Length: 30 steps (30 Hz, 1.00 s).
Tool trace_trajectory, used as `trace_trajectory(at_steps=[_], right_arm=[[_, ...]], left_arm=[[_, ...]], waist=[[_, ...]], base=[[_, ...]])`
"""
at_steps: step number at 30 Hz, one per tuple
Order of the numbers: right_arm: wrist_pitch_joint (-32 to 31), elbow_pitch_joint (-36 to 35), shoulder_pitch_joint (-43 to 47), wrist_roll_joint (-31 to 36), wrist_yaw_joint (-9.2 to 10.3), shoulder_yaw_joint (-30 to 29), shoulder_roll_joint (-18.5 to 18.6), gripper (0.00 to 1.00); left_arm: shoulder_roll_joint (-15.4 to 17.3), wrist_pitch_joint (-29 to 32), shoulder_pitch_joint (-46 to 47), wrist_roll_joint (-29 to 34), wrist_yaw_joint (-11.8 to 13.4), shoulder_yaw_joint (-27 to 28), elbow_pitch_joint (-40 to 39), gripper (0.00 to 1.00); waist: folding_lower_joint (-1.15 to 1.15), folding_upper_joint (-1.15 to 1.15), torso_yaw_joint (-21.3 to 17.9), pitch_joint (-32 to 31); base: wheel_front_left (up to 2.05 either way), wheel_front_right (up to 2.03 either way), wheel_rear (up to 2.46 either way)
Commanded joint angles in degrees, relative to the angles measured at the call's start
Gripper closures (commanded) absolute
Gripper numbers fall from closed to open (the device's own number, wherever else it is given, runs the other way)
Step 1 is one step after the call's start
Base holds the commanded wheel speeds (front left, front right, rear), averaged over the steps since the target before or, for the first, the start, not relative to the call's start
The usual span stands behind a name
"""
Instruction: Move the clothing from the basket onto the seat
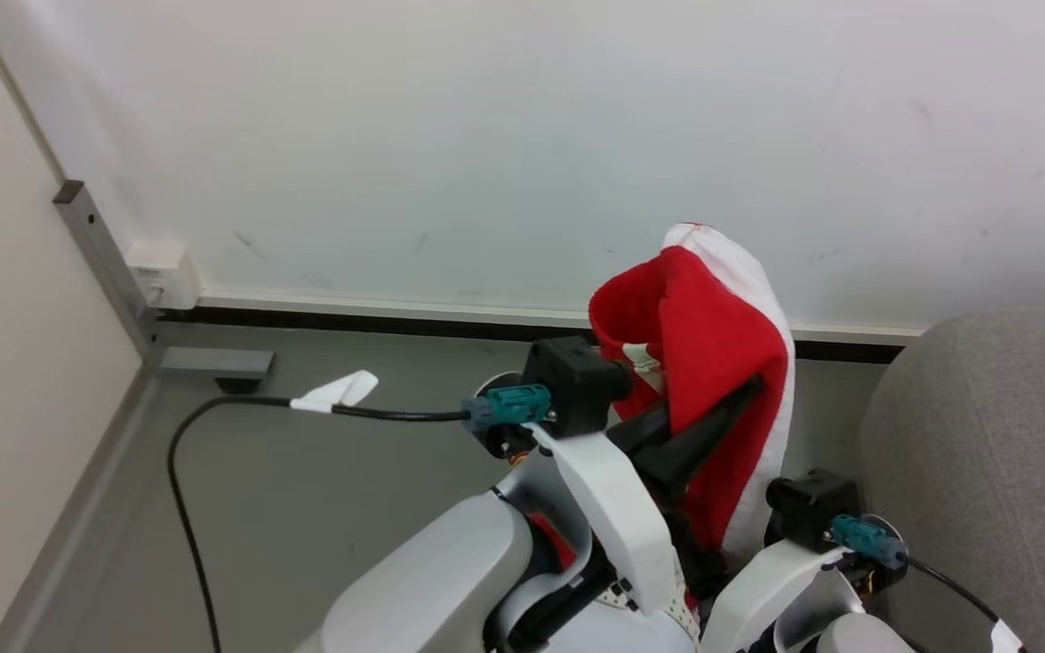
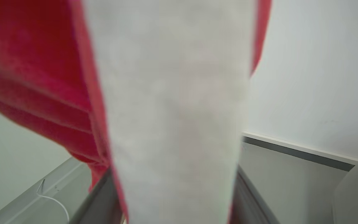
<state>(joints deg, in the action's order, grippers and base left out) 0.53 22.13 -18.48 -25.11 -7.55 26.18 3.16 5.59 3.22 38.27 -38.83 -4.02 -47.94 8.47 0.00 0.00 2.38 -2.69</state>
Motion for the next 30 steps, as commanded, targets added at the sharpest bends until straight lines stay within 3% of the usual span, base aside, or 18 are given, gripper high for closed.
trace_trajectory(at_steps=[1,4,5,6,7,15,21,23,24,30], right_arm=[[0.2,0.5,-0.9,-0.3,0.13,0.6,-0.1,0.00],[1.6,3.4,-2.4,0.1,0.13,2.4,0.4,0.00],[2.2,4.1,-2.7,0.0,0.13,2.9,0.6,0.15],[2.8,4.8,-3.1,-0.3,0.13,3.3,0.6,0.72],[3.4,5.3,-3.4,-0.7,0.13,3.5,0.5,1.00],[6.3,6.8,-3.3,-3.0,0.13,4.5,1.6,1.00],[8.4,3.8,-0.8,-5.8,0.13,0.9,3.4,1.00],[8.4,2.1,-0.2,-6.7,0.13,-0.8,4.3,1.00],[8.2,1.3,0.0,-6.9,0.13,-1.8,4.7,1.00],[8.0,-4.3,1.9,-8.1,0.13,-10.4,5.9,1.00]], left_arm=[[-0.2,0.2,-0.3,0.6,-0.1,-0.1,-0.4,1.00],[-0.6,0.9,-0.2,0.3,0.0,-1.0,-1.7,1.00],[-0.6,1.1,-0.2,0.1,0.0,-1.1,-2.0,1.00],[-0.6,1.2,-0.2,0.0,0.1,-1.3,-2.3,1.00],[-0.5,1.0,-0.3,0.0,0.2,-1.3,-2.4,1.00],[0.8,0.7,-1.3,-0.5,1.0,-0.5,-1.9,1.00],[1.4,0.5,-2.6,-1.1,1.4,-0.7,-0.1,1.00],[1.4,1.3,-3.5,-1.8,1.0,-1.4,0.1,0.05],[1.3,1.4,-3.8,-2.1,0.8,-1.5,0.1,0.00],[1.4,0.8,-5.7,-2.2,1.1,-2.7,-1.5,0.00]], waist=[[0.00,0.00,0.9,0.0],[0.00,0.00,1.9,-0.1],[0.00,0.00,2.2,-0.1],[0.00,0.00,2.5,-0.2],[0.00,0.00,2.6,-0.2],[0.00,0.00,2.8,-0.4],[0.00,0.00,2.1,-0.4],[0.00,0.00,1.3,-0.4],[0.00,0.00,0.8,-0.3],[0.00,0.00,-2.9,-0.1]], base=[[0.00,0.00,0.00],[0.00,0.00,0.00],[0.00,0.00,0.00],[0.00,0.00,0.00],[0.00,0.00,0.00],[0.00,0.00,0.00],[0.00,0.00,0.00],[0.00,0.00,0.00],[0.00,0.00,0.00],[0.00,0.00,0.00]])
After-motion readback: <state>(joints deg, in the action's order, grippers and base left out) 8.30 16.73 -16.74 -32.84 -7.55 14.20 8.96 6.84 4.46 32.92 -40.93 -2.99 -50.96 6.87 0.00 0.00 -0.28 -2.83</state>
